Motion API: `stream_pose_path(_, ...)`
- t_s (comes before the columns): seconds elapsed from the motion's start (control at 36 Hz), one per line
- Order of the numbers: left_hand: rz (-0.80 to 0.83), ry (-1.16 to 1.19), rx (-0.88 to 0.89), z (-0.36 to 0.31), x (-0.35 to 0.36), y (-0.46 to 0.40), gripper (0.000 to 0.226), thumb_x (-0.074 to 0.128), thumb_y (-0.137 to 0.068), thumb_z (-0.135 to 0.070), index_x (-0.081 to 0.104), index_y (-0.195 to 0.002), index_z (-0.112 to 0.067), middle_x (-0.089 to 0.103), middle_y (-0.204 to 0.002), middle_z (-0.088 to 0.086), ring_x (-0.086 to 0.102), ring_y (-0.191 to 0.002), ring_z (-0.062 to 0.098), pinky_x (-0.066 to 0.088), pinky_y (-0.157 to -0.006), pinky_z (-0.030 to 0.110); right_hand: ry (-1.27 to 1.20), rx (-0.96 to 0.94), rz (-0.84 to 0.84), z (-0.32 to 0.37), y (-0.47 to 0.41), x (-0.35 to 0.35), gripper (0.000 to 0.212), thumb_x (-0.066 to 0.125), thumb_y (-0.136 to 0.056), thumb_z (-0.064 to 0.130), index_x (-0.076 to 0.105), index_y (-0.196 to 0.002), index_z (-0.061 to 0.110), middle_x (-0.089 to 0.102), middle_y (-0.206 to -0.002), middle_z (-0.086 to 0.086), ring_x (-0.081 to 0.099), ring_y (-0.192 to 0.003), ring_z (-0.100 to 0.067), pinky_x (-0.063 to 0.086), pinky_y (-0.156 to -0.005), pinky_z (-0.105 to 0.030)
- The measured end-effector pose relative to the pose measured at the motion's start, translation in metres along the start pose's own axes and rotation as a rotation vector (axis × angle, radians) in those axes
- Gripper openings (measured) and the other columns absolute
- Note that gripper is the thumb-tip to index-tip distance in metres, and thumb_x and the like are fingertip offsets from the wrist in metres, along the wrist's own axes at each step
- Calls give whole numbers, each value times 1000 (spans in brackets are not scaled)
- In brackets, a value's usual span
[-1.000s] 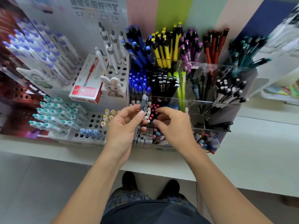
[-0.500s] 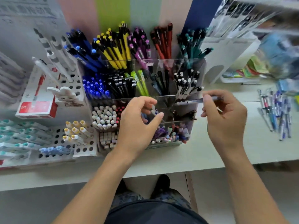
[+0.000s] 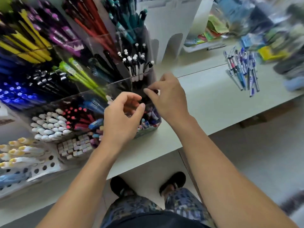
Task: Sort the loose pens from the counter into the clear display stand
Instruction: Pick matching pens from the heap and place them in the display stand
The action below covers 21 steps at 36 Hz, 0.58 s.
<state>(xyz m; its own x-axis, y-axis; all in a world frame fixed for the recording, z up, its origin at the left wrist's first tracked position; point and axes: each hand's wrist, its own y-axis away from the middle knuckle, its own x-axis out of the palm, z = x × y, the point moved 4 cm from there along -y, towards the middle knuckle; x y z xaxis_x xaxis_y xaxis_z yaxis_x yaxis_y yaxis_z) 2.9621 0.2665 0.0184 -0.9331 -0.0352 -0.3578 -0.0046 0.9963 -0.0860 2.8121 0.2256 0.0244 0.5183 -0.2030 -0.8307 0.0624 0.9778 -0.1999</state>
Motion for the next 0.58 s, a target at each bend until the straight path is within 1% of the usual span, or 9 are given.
stream_pose_path(0.06,1,-5,14,-9,15,2,10,71,-91,-10,67,-98,-17,68,-82,-6,61,-70,13,51,-66,22,-28,-31,35,-7,3,-14,23,68,-95,37,79,-104,19,46,-93,3,50,-83,-16,40,-70,-29)
stream_pose_path(0.14,-11,0,19,-23,47,5,11,71,-92,-12,66,-95,-22,67,-80,-7,61,-68,15,52,-64,23,-191,21,-45,-47,12,-49,28,68,-94,36,73,-117,20,56,-103,4,55,-84,-11,47,-78,-26)
stream_pose_path(0.19,-2,0,0,-32,79,6,10,70,-93,-16,66,-94,-25,67,-79,-7,59,-65,12,51,-61,24,-266,137,-120,-96,21,-74,18,66,-95,35,74,-105,22,65,-99,5,60,-80,-8,49,-76,-24)
stream_pose_path(0.25,35,-19,-45,-37,123,5,10,70,-92,-21,66,-93,-30,67,-82,-9,57,-63,6,48,-59,20,-285,292,-131,-158,30,-95,15,65,-94,33,74,-92,21,70,-87,7,63,-77,-7,51,-74,-27)
stream_pose_path(0.31,105,-42,-101,-41,177,4,8,70,-92,-26,65,-95,-31,68,-85,-10,61,-66,6,48,-58,18,-269,433,-99,-222,42,-114,17,66,-94,32,74,-94,17,71,-84,6,64,-80,-9,53,-78,-30)
stream_pose_path(0.36,201,-33,-176,-44,238,5,9,71,-92,-30,64,-96,-32,69,-89,-8,66,-74,14,53,-62,25,-249,536,-93,-281,53,-136,19,66,-94,32,75,-98,15,70,-85,4,64,-81,-12,53,-79,-31)
stream_pose_path(0.47,335,-17,-329,-53,351,3,14,72,-90,-38,62,-98,-33,68,-96,-3,70,-89,21,60,-77,43,-250,618,-76,-367,63,-178,20,65,-94,31,74,-98,13,71,-84,0,68,-81,-18,52,-76,-31)
stream_pose_path(0.53,348,-17,-361,-65,397,-3,22,73,-88,-40,62,-102,-28,68,-96,0,69,-89,20,59,-80,44,-252,633,-56,-396,57,-194,21,65,-94,32,74,-96,13,73,-85,-2,70,-82,-21,56,-78,-34)
stream_pose_path(0.58,351,-51,-392,-76,435,-15,35,72,-89,-42,60,-113,-20,67,-94,0,67,-85,19,57,-75,38,-239,634,-28,-416,45,-207,20,64,-93,32,74,-93,15,73,-84,-1,70,-82,-22,57,-80,-37)
